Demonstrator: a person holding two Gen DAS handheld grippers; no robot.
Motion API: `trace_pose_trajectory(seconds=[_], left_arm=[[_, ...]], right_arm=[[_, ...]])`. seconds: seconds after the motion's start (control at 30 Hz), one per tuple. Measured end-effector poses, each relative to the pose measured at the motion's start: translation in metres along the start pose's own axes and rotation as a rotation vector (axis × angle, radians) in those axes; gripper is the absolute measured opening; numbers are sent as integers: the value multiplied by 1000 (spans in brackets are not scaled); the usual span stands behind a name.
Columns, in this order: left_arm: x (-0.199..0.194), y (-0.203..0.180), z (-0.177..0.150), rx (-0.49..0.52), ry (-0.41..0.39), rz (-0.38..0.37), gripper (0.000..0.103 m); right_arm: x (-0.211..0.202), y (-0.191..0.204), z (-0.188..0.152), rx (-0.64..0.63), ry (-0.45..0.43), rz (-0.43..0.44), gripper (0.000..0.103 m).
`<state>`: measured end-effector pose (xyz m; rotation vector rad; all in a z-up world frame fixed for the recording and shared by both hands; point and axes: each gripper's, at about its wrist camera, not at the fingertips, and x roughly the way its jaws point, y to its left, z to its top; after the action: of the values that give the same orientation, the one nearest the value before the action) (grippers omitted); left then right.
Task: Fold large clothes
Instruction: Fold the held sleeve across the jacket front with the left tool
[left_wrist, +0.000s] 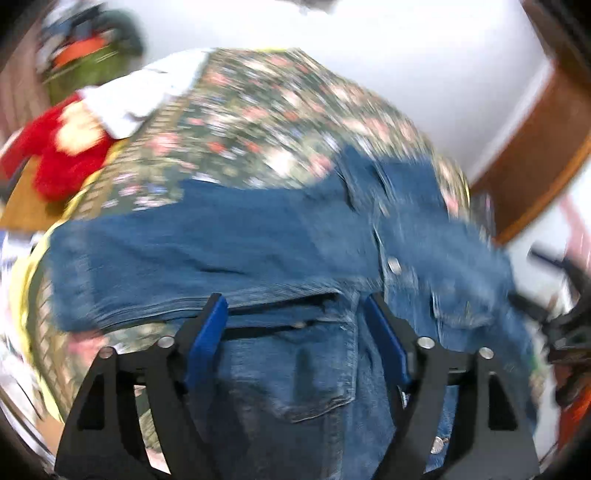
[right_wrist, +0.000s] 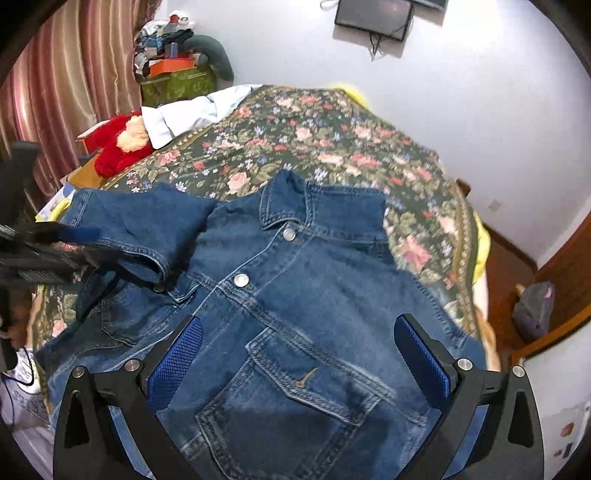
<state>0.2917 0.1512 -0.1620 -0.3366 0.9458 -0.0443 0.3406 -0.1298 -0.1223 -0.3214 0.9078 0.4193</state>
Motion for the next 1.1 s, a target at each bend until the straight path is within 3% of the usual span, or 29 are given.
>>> trace_pose_trajectory(seconds=[0.2,0.33,0.53,0.6,0.63,0.8,0.97,1.1], left_arm=[[-5,93,-7,-299,5,56,77],[11,141,-20,-496,19,-10,77],[21,166,-19,-567,-57,15,56],[24,163,-8,-526,-73,104,26],[25,162,-4,-499,-73,142,24],[17,127,23,-311,-140,276,21],[-18,39,64,-51,-283,254,21],[-41,-47,83,169,-373,174,21]], right_arm=[[23,5,1,72,80,76,103],[29,8,0,66,95,70,103],[33,-4,-7,81,108,45,103],[34,-11,-12,94,113,38,103],[34,-15,-14,101,115,36,103],[30,-36,-24,127,109,13,103],[21,-62,-32,174,82,-3,103],[9,-85,-38,236,47,7,103]])
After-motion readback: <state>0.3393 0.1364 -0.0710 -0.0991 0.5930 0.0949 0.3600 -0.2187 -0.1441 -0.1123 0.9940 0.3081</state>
